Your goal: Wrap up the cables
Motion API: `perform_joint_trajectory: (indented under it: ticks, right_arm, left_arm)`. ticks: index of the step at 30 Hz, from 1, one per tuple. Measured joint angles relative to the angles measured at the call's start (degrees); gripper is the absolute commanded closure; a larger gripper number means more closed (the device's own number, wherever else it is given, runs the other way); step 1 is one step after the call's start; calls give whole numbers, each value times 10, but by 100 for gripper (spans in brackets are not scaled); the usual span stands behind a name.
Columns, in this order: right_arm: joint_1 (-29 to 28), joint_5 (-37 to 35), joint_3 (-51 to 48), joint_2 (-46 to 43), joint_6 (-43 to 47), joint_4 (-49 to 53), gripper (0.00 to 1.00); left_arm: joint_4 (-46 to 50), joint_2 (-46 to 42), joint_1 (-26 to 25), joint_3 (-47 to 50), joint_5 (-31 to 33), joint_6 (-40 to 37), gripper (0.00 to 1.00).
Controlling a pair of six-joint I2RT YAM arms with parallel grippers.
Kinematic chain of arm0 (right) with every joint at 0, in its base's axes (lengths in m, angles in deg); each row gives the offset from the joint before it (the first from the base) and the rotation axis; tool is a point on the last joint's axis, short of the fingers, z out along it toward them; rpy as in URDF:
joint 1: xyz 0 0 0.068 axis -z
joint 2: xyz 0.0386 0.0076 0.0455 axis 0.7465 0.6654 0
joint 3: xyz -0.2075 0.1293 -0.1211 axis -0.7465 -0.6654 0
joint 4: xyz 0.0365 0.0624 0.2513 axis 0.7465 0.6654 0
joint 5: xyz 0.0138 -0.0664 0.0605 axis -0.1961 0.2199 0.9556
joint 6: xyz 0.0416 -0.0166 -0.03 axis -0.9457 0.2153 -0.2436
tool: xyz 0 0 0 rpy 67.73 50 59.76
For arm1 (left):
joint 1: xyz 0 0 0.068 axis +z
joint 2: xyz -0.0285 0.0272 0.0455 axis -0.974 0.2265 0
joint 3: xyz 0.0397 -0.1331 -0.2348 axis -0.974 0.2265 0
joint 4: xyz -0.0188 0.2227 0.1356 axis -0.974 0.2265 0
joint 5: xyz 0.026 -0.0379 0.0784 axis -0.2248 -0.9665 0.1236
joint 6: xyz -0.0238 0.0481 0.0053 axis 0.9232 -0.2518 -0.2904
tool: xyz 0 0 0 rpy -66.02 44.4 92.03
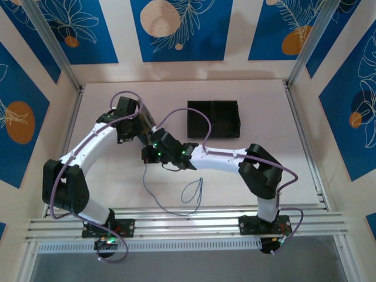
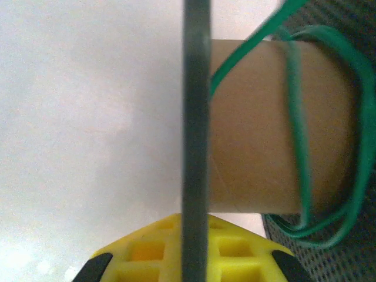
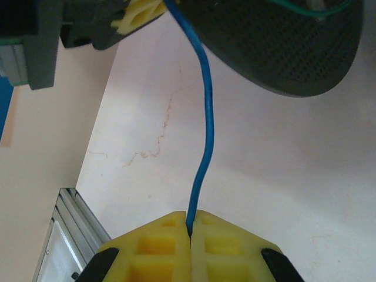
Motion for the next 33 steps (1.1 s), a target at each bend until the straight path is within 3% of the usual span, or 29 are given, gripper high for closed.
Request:
perform_joint_trajectory:
  ticks: [5,6,9,10,13,20,25,29,33]
  right_arm:
    - [4,7,0,12,1,-5,100]
    - [6,11,0,13,3,-6,86]
    - [13,31,2,13,11,-5,70]
    - [16,42,2,12,15,-4,59]
    - [30,73,-9,0,33,2,41]
    - [99,179,-104,-161,76,23,18]
    - [169,276,-134,-272,120,16,16]
    - [216,347,-150,-301,113,-8,20]
    - [205,378,-156,-304,62,-37,22]
  left_arm:
    - [1,0,0,-1,0,2,100]
    - [1,0,0,-1,0,2,100]
    - [6,0,0,-6,-1,-3,100]
    - [14,0,0,-13,-2,-4,100]
    - [44,0,0,-51,-5,-18,100]
    - [79,-1,0,-197,-20,-57,100]
    - [105,4,1,-325,-39,-69,100]
    - [109,22,1,-416,-57,-69,100]
    - [102,25,1,-458,-70,-67,100]
